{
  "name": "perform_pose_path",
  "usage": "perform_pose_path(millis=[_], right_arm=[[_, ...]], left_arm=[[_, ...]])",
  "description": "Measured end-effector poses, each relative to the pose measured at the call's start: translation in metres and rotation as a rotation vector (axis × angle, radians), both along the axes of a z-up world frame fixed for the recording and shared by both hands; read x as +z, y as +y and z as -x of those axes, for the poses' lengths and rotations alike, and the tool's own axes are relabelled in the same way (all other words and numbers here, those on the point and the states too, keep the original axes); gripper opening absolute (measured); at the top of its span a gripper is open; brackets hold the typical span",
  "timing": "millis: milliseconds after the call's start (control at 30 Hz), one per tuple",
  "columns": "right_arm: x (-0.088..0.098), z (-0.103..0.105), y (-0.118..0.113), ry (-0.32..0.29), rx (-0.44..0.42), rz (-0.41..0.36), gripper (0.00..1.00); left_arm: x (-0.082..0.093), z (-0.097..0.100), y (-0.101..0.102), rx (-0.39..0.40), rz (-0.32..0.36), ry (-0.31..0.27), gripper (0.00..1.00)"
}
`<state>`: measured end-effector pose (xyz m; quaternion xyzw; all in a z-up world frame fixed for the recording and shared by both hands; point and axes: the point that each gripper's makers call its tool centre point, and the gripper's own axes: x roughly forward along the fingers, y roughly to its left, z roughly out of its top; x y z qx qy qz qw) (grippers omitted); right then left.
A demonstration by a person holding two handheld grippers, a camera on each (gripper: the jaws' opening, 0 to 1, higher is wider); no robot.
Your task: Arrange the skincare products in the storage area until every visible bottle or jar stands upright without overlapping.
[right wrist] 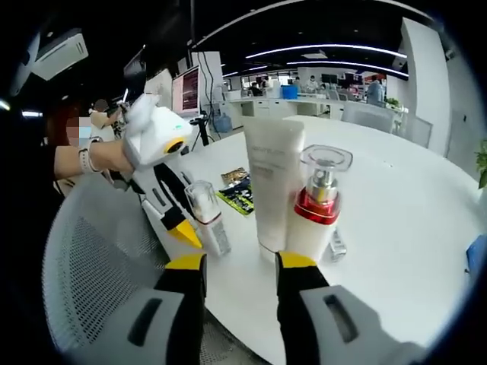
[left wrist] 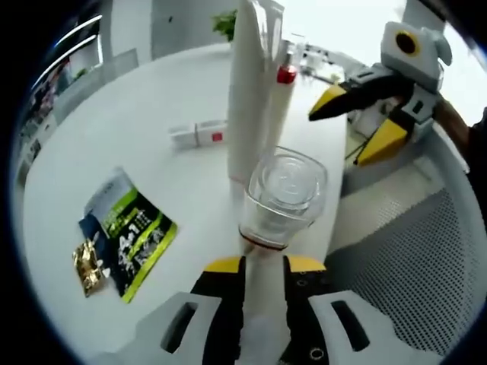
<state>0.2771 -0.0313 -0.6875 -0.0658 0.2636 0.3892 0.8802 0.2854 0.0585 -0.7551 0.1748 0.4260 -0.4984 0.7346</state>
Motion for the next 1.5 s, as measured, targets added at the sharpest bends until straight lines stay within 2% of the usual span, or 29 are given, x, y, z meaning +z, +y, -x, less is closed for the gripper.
perform_pose_path(millis=[533, 667, 933, 1500], right_arm=[[-0.006, 0.004, -0.008, 0.022, -0.025, 0.011, 0.36], [-0.005, 0.002, -0.012, 0.003, -0.027, 0.027, 0.35], [-0.009, -0.001, -0.016, 0.024, -0.026, 0.031, 0.34], [-0.038, -0.008, 0.006, 0.093, 0.070, 0.059, 0.26]], left_arm=[[-0.001, -0.006, -0.015, 0.015, 0.019, 0.000, 0.09], [0.000, -0.008, -0.022, 0.016, 0.029, -0.007, 0.08], [0.000, -0.007, -0.036, -0.005, 0.043, -0.006, 0.07], [0.002, -0.006, -0.051, -0.018, 0.066, -0.003, 0.06]])
